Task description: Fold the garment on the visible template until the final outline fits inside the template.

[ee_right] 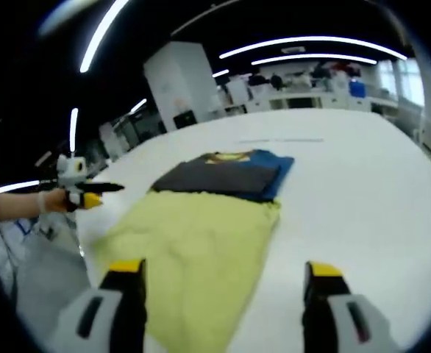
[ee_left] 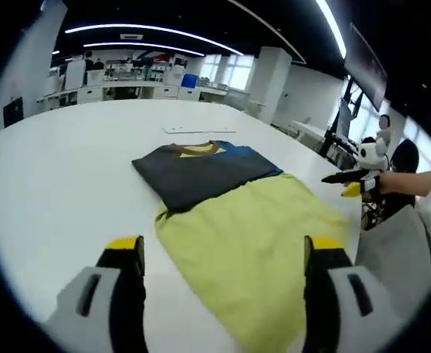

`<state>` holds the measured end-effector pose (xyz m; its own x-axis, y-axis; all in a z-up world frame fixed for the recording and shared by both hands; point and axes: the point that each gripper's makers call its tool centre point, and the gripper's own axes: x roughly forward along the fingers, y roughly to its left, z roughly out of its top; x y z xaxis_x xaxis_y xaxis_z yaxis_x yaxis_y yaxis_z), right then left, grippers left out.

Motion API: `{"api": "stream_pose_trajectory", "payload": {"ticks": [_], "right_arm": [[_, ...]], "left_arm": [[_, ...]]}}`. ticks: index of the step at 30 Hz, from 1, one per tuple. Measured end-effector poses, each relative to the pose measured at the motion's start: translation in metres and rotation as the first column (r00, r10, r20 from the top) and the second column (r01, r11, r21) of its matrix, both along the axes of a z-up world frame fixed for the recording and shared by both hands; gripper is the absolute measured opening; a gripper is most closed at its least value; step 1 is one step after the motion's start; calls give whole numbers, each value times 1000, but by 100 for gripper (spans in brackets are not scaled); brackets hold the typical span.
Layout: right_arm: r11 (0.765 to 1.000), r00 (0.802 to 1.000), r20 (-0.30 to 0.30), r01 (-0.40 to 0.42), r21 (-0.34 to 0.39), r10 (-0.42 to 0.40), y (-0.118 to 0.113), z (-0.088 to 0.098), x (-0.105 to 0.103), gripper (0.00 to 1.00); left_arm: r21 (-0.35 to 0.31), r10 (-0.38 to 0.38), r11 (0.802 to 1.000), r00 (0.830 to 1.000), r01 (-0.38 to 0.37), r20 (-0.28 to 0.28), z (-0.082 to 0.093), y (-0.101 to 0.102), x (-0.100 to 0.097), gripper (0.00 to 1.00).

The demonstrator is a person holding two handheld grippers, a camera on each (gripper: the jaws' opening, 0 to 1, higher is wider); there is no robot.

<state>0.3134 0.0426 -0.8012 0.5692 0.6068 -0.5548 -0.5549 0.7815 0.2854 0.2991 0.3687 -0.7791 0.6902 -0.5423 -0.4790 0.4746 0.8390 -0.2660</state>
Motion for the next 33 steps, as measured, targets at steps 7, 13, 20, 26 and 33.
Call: {"api": "stream_pose_trajectory", "payload": {"ticks": [7, 13, 20, 26, 33], "right_arm": [[1000, 1000, 1, 4, -2, -4, -3, 1, -5, 87], [1000, 1000, -17, 13, -23, -14, -14, -2, -12, 85], [998, 997, -78, 2, -66, -7, -27, -18, -33, 71], [999, 990, -143, -9, -50, 1, -30, -26, -51, 52], [1000, 976, -216, -22, -13, 19, -38, -35, -75, 34]], "left_arm": [[5, -30, 1000, 999, 31, -28, -3, 4, -25, 86], [5, -65, 998, 995, 65, -71, -14, 7, -44, 77], [-15, -82, 997, 988, 81, -128, -19, 7, -66, 62], [-27, -101, 995, 975, 98, -195, -32, 6, -89, 42], [-43, -92, 995, 968, 85, -234, -42, 8, -111, 31]]}}
